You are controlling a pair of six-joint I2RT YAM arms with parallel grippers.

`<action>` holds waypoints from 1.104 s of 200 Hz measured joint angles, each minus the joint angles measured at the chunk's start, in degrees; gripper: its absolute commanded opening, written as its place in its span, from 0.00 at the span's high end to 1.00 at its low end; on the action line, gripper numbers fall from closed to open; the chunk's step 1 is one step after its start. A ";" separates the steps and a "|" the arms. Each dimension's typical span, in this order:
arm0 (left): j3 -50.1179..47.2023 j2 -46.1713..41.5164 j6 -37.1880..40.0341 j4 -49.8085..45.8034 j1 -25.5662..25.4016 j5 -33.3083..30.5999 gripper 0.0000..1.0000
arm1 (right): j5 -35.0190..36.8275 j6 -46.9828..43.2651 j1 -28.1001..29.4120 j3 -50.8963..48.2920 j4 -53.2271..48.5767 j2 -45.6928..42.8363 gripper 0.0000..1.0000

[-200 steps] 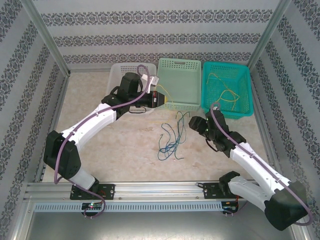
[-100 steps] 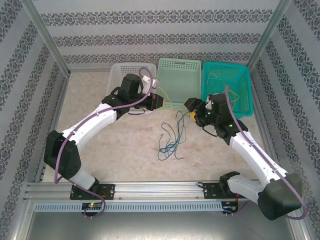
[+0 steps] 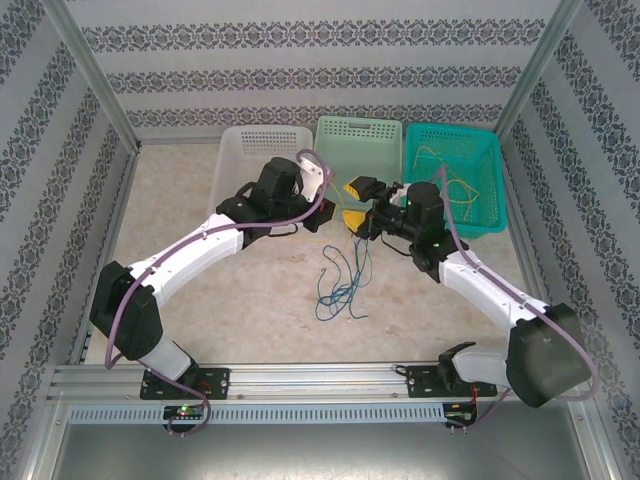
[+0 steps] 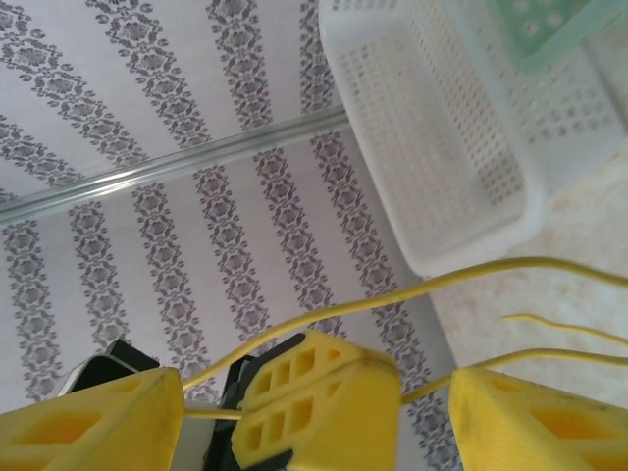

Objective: Untangle the cables

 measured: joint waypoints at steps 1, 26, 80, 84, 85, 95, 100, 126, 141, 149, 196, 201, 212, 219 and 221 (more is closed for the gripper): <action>0.00 0.00 0.02 0.00 -0.02 -0.04 0.99 | -0.04 0.11 0.00 0.00 0.11 0.09 0.29; -0.81 -0.11 0.42 1.07 -0.52 -1.29 0.99 | 0.17 2.21 0.00 0.00 3.63 1.86 0.32; -4.46 -0.87 1.14 2.86 -2.91 -1.29 0.99 | 1.38 4.68 1.09 -0.02 10.67 7.39 0.38; -4.61 -0.94 1.18 3.06 -2.93 -1.29 0.99 | 1.36 4.85 1.25 -0.02 11.08 7.76 0.39; -4.63 -0.96 1.18 3.08 -2.93 -1.29 0.99 | 1.38 4.92 1.25 -0.02 11.17 7.93 0.40; -4.92 -1.25 1.20 3.39 -2.91 -1.27 0.99 | 1.33 5.07 1.29 -0.02 11.91 8.90 0.43; -5.14 -1.49 1.20 3.65 -2.91 -1.27 0.99 | 1.40 5.22 1.51 -0.02 12.13 9.25 0.45; -5.62 -2.84 1.40 4.61 -3.13 -0.96 0.98 | 1.46 4.72 1.46 -0.02 12.52 9.64 0.56; -5.77 -3.45 1.64 4.98 -3.23 -0.63 0.98 | 1.57 4.57 1.44 -0.02 12.83 9.64 0.67; -5.97 -3.65 1.68 4.98 -3.23 -0.50 0.98 | 1.57 4.07 1.27 -0.02 13.03 9.64 0.76; -6.64 -3.61 2.34 2.89 -3.23 2.34 0.98 | 3.02 -6.54 -1.20 2.97 4.50 6.95 0.97; -6.64 -3.61 2.54 2.51 -3.23 2.67 0.98 | 3.37 -8.61 -1.38 4.13 1.92 6.21 0.97; -6.64 -3.58 2.97 1.46 -3.23 3.34 0.98 | 5.01 -15.50 -1.42 8.09 -5.88 4.42 0.97; -6.67 -3.50 3.28 0.74 -3.23 3.89 0.97 | 6.29 -19.98 -1.25 11.13 -11.04 3.43 0.97; -6.67 -3.50 3.39 0.59 -3.23 4.02 0.97 | 6.80 -21.18 -1.11 12.09 -12.52 3.15 0.97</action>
